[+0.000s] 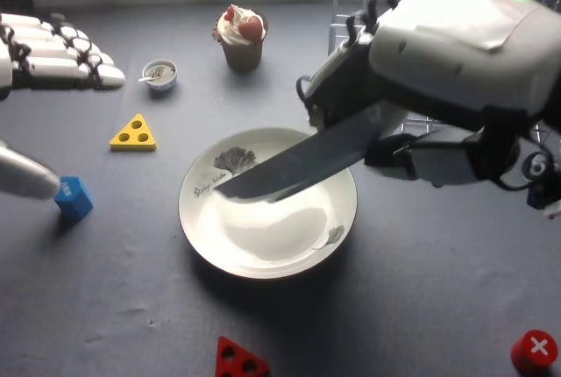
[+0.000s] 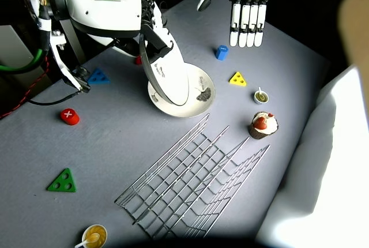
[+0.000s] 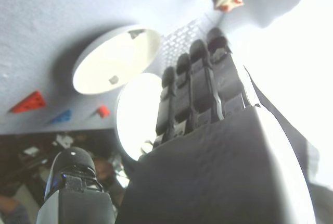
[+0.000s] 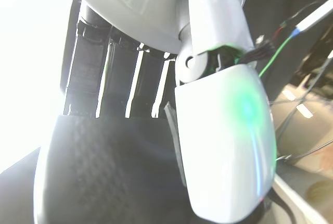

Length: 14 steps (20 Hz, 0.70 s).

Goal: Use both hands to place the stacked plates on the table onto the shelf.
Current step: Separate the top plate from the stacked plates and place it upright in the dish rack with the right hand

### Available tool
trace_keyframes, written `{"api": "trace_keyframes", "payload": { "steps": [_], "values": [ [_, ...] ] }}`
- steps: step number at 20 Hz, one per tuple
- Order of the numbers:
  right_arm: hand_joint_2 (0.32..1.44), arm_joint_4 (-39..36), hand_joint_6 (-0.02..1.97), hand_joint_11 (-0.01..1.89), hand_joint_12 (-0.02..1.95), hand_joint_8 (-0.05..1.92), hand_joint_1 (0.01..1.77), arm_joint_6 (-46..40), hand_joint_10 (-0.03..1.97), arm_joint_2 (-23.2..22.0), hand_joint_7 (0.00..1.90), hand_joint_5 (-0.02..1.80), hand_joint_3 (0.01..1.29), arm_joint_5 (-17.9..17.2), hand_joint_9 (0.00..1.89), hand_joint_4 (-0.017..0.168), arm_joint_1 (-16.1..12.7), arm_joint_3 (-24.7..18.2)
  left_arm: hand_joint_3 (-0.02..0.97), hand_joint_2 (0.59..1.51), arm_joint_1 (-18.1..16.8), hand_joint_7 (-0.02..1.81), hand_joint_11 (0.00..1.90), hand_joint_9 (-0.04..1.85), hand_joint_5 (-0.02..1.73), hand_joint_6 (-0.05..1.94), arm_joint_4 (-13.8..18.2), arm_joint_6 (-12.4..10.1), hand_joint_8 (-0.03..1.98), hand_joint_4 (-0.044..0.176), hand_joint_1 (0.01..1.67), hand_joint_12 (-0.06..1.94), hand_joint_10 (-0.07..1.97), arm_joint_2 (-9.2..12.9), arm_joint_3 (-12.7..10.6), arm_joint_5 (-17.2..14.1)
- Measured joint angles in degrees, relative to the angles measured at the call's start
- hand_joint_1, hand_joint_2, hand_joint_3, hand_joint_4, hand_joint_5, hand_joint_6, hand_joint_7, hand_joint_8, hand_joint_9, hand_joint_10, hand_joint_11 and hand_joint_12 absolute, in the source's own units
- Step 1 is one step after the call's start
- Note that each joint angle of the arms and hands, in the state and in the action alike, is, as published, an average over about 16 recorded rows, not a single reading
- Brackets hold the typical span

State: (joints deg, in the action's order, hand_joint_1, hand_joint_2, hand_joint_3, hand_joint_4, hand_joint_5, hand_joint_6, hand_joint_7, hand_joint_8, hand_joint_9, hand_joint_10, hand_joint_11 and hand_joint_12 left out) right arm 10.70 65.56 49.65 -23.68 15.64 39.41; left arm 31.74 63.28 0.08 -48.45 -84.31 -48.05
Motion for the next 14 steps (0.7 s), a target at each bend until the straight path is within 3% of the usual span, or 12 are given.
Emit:
{"api": "trace_keyframes", "payload": {
  "steps": [6, 14],
  "values": [
    [0.97, -2.5, 0.86, 0.91, 1.35, 0.53, 1.47, -15.9, 0.65, -2.0, 1.1, 0.98, 0.01, 1.9, 1.16, -0.007, -3.1, 1.5, 0.006, 0.993, -0.3, 0.17, 0.18, 0.17, 0.13, 0.02, -0.8, 0.0, 0.0, 0.006, 0.05, 0.02, 0.01, -1.1, -1.2, 0.0],
    [0.97, -8.1, 0.86, 0.94, 1.37, 0.64, 1.47, -37.4, 0.7, -3.4, 1.04, 0.95, 0.01, 2.2, 1.14, -0.008, -4.6, 5.2, 0.005, 0.994, -1.3, 0.16, 0.18, 0.16, 0.13, 0.02, -0.6, 0.0, 0.0, 0.006, 0.05, 0.02, 0.01, -1.8, -1.7, 0.0]
  ]
}}
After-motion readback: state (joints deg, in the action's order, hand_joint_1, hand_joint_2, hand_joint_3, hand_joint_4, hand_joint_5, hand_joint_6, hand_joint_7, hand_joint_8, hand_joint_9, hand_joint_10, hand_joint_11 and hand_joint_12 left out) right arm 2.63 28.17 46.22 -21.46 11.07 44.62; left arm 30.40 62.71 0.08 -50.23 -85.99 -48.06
